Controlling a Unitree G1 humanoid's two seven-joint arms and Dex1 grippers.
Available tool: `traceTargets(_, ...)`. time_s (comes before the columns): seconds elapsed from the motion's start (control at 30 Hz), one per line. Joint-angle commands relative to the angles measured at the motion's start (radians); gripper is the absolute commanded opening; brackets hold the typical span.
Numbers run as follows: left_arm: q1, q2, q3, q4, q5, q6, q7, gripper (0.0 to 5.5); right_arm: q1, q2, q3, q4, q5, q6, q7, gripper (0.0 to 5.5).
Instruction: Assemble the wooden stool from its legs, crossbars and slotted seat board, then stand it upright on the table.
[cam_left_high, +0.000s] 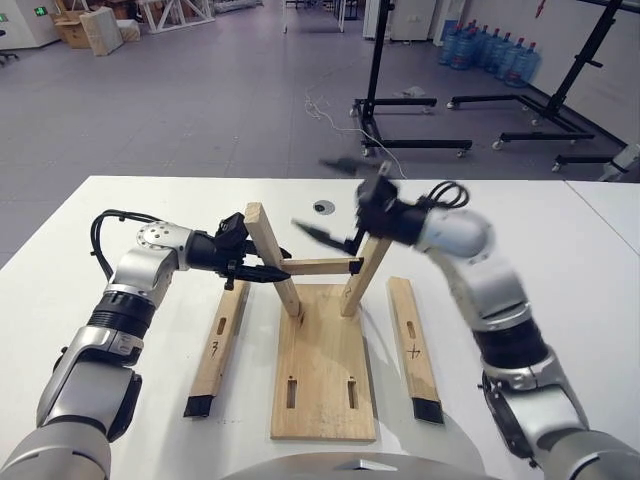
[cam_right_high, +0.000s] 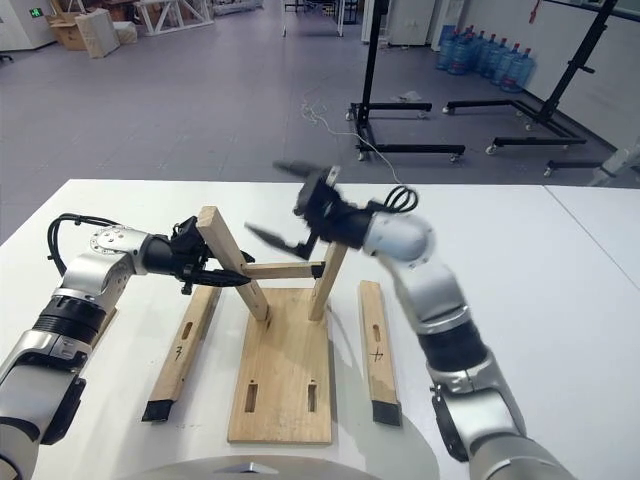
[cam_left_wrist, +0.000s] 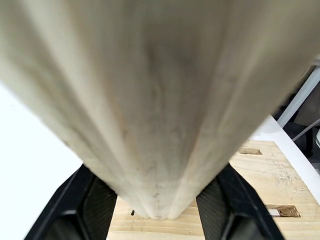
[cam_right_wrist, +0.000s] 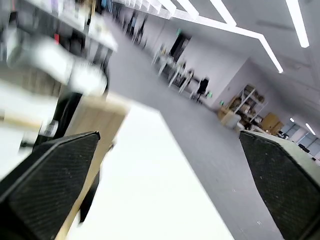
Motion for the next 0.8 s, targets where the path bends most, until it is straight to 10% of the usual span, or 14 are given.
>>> traceTargets(0.03,0.061,0.025,-0.096,0.057,0.171,-0.009,0.024,2.03,-0.110,-0.120,-0.320,0.200,0.351,0.165,0.105,5.13)
traceTargets(0.3,0.053,0.040,-0.111,0.063,0.170,-0.021,0.007,2.03,0.051,-0.327,-0.272,0.554,0.307,0.231,0.471,5.13)
traceTargets(0.8,0.019,0.038,-0.216,0.007,0.217,-0.041,-0.058,2.03,-0.043,-0.019,0.023,0.577,0.179,0.167,0.549,5.13)
